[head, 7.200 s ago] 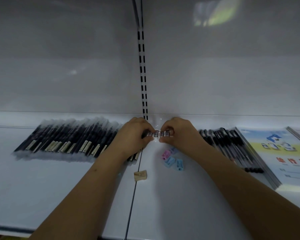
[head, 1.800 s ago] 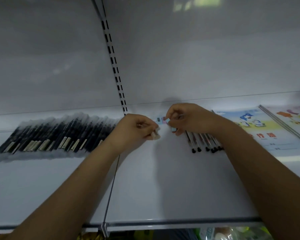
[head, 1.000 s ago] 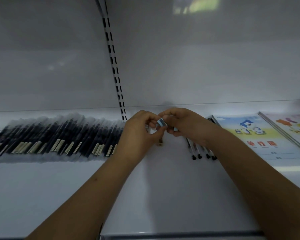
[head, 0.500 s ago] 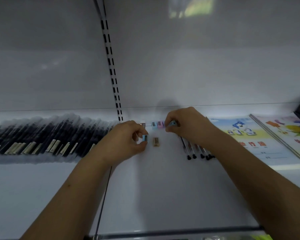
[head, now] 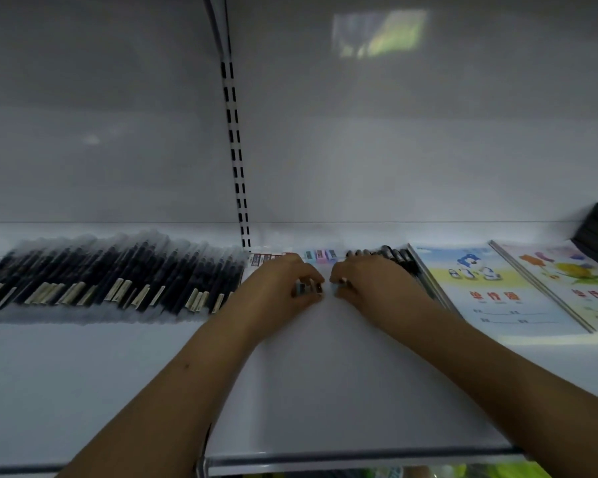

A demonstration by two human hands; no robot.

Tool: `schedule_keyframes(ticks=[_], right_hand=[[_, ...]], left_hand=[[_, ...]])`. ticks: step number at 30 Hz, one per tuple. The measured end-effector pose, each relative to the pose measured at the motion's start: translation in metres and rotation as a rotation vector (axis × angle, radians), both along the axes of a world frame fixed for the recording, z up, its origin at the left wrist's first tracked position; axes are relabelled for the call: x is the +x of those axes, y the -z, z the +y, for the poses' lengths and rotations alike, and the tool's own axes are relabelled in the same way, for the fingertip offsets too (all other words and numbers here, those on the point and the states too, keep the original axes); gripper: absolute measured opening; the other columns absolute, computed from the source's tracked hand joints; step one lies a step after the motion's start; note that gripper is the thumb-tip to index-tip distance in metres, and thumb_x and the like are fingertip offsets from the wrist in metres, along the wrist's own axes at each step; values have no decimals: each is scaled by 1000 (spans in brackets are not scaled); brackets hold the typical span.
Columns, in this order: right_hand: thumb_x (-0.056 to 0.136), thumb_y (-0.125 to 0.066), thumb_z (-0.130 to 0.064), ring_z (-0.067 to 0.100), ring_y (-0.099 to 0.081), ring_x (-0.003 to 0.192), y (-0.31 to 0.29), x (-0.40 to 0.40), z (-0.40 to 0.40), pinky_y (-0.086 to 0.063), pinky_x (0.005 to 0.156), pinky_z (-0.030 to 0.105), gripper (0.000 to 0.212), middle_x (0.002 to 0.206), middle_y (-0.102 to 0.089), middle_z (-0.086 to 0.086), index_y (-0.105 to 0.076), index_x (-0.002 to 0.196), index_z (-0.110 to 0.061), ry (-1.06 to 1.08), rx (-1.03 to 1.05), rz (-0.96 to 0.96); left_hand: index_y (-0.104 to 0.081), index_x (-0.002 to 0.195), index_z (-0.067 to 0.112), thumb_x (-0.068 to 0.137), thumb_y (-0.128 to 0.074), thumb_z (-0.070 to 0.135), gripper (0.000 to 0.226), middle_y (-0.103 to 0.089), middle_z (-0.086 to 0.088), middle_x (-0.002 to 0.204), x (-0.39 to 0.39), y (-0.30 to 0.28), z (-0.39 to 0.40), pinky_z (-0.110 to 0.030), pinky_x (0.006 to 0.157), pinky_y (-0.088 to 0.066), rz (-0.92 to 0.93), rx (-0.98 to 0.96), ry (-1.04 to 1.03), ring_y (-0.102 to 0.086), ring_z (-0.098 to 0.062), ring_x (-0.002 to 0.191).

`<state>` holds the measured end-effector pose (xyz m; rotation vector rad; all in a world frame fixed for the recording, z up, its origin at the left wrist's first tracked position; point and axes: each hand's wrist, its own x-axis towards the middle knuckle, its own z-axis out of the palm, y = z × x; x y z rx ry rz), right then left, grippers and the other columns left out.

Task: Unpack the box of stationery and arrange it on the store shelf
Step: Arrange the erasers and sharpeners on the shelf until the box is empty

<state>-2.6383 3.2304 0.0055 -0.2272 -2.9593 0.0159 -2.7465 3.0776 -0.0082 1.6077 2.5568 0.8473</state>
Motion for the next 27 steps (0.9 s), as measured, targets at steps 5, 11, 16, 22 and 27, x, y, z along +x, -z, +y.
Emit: schedule_keyframes(ticks=[5, 11, 16, 22, 27], right_hand=[[89, -67, -16, 9, -60, 79, -4, 3, 15, -47, 76, 15, 17, 89, -64, -6, -69, 106, -20, -13, -245, 95], [81, -69, -8, 15, -60, 79, -15, -28, 55, -43, 72, 17, 11, 86, -67, 1, -70, 91, -11, 74, -186, 187], [87, -61, -11, 19, -56, 83, -5, -42, 52, -46, 81, 27, 10, 94, -62, 5, -69, 91, -9, -13, -79, 104], [85, -62, -11, 22, -61, 88, 5, -43, 56, -51, 79, 33, 11, 96, -65, 3, -71, 91, -15, -35, -117, 179], [91, -59, -18, 19, -61, 98, 8, -47, 51, -49, 84, 29, 20, 107, -68, 1, -74, 103, -23, 16, -115, 176]], left_hand=[[-68, 108, 30, 86, -75, 32, 23, -59, 11, 105, -3, -2, 4, -22, 77, -48, -17, -18, 6, -56, -6, 78], [-70, 113, 22, 88, -73, 29, 26, -63, 5, 110, -13, -9, 23, -21, 82, -45, 91, -46, 46, -60, -12, 92], [-72, 110, 23, 85, -76, 32, 27, -57, 5, 112, -23, -2, 33, -26, 88, -47, 103, -30, 56, -58, -13, 98], [-73, 105, 24, 84, -76, 29, 22, -60, 6, 103, -33, 8, 31, -33, 80, -52, 138, 73, 43, -58, -11, 84], [-75, 100, 19, 84, -76, 28, 18, -58, 4, 98, -36, 12, 37, -34, 77, -53, 134, 117, 19, -58, -13, 81]])
